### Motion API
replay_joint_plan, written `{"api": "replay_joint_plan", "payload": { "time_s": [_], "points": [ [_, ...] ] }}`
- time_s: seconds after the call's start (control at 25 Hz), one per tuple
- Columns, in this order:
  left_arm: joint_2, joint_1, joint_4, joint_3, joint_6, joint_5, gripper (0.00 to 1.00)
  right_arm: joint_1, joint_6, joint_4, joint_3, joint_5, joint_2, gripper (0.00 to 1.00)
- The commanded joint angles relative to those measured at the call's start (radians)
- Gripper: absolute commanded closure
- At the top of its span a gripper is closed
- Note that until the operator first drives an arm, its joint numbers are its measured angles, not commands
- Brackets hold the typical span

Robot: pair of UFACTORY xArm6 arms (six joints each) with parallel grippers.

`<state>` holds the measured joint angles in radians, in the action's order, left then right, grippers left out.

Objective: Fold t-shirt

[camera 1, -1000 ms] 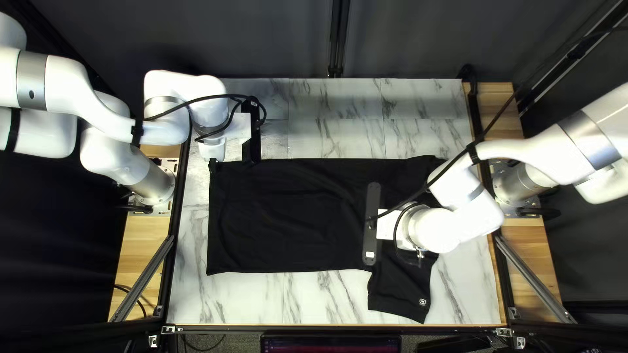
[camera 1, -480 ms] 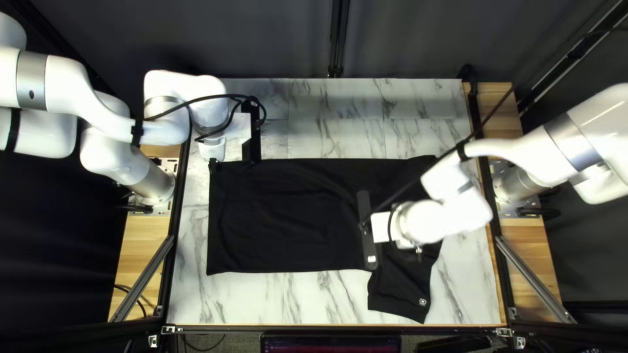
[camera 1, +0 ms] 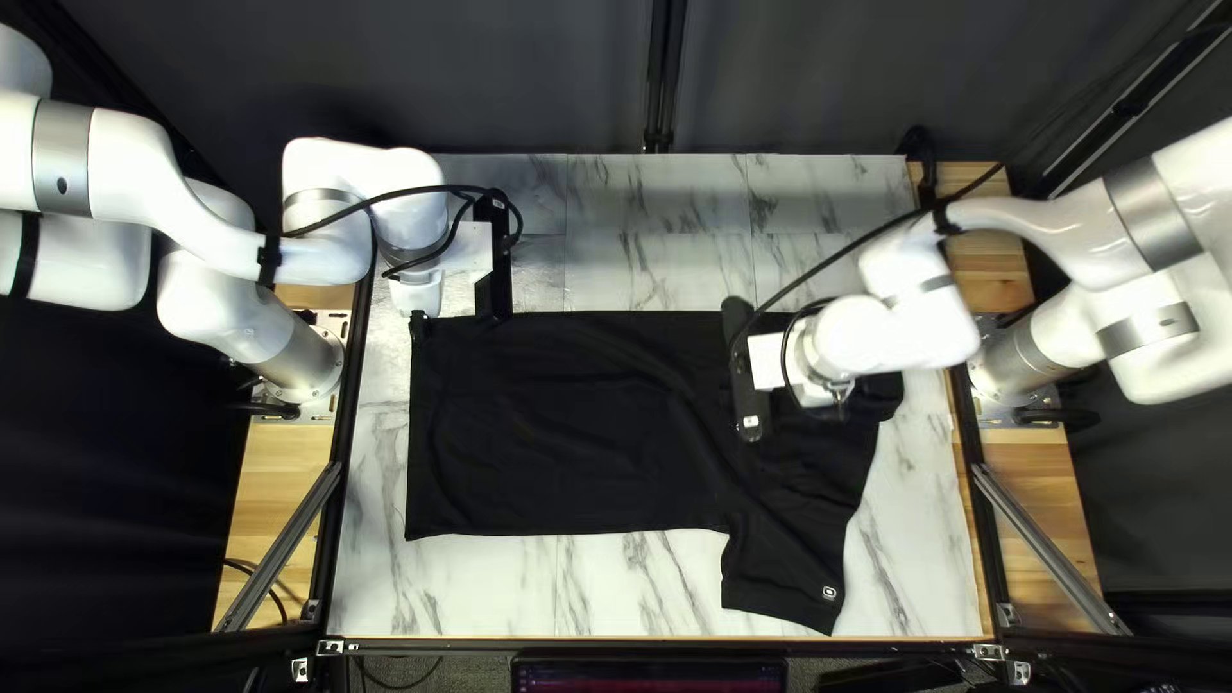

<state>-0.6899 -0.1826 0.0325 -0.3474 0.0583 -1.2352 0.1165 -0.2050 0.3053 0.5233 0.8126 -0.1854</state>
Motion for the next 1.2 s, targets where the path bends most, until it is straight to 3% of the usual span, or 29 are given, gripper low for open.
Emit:
{"api": "replay_joint_plan", "payload": {
  "time_s": [0.04, 0.08, 0.12, 0.32, 0.48, 0.88, 1.2],
  "points": [
    [0.0, 0.0, 0.0, 0.0, 0.0, 0.0, 0.0, -0.036, -0.019, 0.054, -0.025, -0.05, 0.018, 0.62],
    [0.0, 0.0, 0.0, 0.0, 0.0, 0.0, 0.0, -0.033, -0.029, 0.061, -0.026, -0.055, 0.025, 0.02],
    [0.0, 0.0, 0.0, 0.0, 0.0, 0.0, 0.0, -0.021, -0.044, 0.067, -0.02, -0.053, 0.034, 0.0],
    [0.0, 0.0, 0.0, 0.0, 0.0, 0.0, 0.0, 0.125, -0.159, 0.123, 0.064, 0.033, 0.084, 0.0],
    [0.0, 0.0, 0.0, 0.0, 0.0, 0.0, 0.0, 0.167, -0.151, 0.153, 0.084, 0.028, 0.109, 0.0],
    [0.0, 0.0, 0.0, 0.0, 0.0, 0.0, 0.0, 0.081, -0.025, 0.211, 0.101, -0.055, 0.196, 0.0],
    [0.0, 0.0, 0.0, 0.0, 0.0, 0.0, 0.0, -0.059, 0.147, 0.252, 0.19, -0.056, 0.226, 0.0]
  ]
}}
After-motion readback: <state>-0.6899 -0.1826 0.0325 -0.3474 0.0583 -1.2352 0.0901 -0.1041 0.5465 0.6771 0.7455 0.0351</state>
